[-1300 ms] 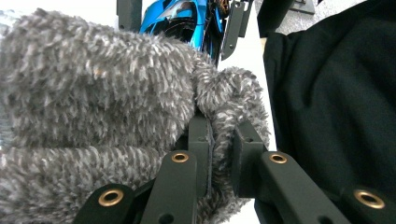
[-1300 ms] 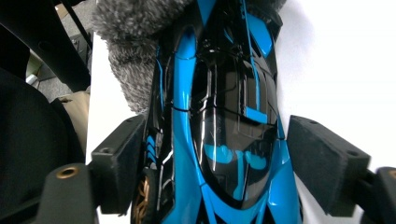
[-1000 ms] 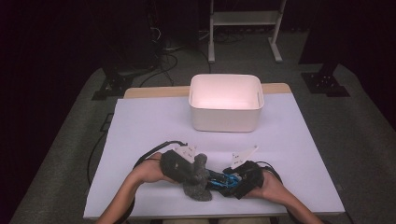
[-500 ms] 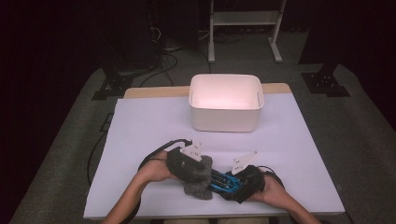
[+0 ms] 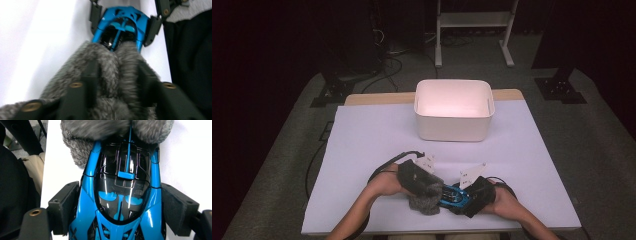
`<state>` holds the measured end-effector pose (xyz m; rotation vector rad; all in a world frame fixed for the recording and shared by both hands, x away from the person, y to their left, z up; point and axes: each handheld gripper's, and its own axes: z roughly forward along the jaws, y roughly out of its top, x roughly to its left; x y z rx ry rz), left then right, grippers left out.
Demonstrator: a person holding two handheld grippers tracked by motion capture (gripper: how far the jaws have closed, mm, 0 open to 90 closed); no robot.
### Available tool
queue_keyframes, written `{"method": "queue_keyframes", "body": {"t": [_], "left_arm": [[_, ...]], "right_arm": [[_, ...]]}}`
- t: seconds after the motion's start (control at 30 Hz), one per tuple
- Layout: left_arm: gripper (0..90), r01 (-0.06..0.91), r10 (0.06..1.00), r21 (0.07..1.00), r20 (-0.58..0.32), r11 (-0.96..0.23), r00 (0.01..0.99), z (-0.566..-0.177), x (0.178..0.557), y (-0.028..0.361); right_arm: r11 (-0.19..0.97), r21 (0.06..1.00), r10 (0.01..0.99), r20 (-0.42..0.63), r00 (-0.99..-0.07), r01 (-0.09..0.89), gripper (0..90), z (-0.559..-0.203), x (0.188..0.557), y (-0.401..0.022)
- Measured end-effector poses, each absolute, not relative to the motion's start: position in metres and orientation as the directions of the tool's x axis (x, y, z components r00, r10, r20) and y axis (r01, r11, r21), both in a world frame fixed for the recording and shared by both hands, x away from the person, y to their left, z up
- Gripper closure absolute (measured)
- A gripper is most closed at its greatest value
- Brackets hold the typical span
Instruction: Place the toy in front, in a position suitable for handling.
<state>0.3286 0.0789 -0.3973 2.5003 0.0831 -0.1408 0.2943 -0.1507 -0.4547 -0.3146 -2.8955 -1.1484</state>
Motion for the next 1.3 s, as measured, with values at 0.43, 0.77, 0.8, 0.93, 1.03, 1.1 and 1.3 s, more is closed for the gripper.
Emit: {"method": "queue_keyframes", "body": {"t": [0.43,0.77,0.8,0.93,1.03,1.1,1.3], "left_arm": [[78.4,0.111,0.071,0.567,-0.093,-0.816,0.993,-0.370,0.333,0.113],[78.1,0.144,0.115,0.567,-0.086,-0.811,0.990,-0.347,0.331,0.148],[77.9,0.145,0.111,0.575,-0.094,-0.805,0.989,-0.347,0.330,0.148],[77.5,0.122,0.078,0.572,-0.100,-0.811,0.992,-0.355,0.332,0.131],[77.5,0.108,0.060,0.558,-0.104,-0.823,0.993,-0.366,0.338,0.113],[77.5,0.100,0.060,0.529,-0.092,-0.842,0.994,-0.374,0.344,0.100],[77.3,0.075,0.017,0.517,-0.116,-0.853,0.993,-0.389,0.353,0.067]], "right_arm": [[0.749,0.652,0.173,-0.028,-0.985,0.112,22.4,-0.452,0.318,-0.148],[0.733,0.672,0.149,-0.006,-0.989,0.106,22.5,-0.448,0.328,-0.152],[0.727,0.678,0.144,-0.002,-0.990,0.105,22.5,-0.446,0.328,-0.152],[0.761,0.645,0.123,-0.031,-0.992,0.074,22.4,-0.447,0.328,-0.142],[0.764,0.643,0.116,-0.046,-0.992,0.059,22.4,-0.451,0.328,-0.139],[0.760,0.647,0.118,-0.047,-0.992,0.059,22.3,-0.451,0.327,-0.140],[0.748,0.652,0.170,-0.012,-0.985,0.121,20.5,-0.453,0.325,-0.152]]}}
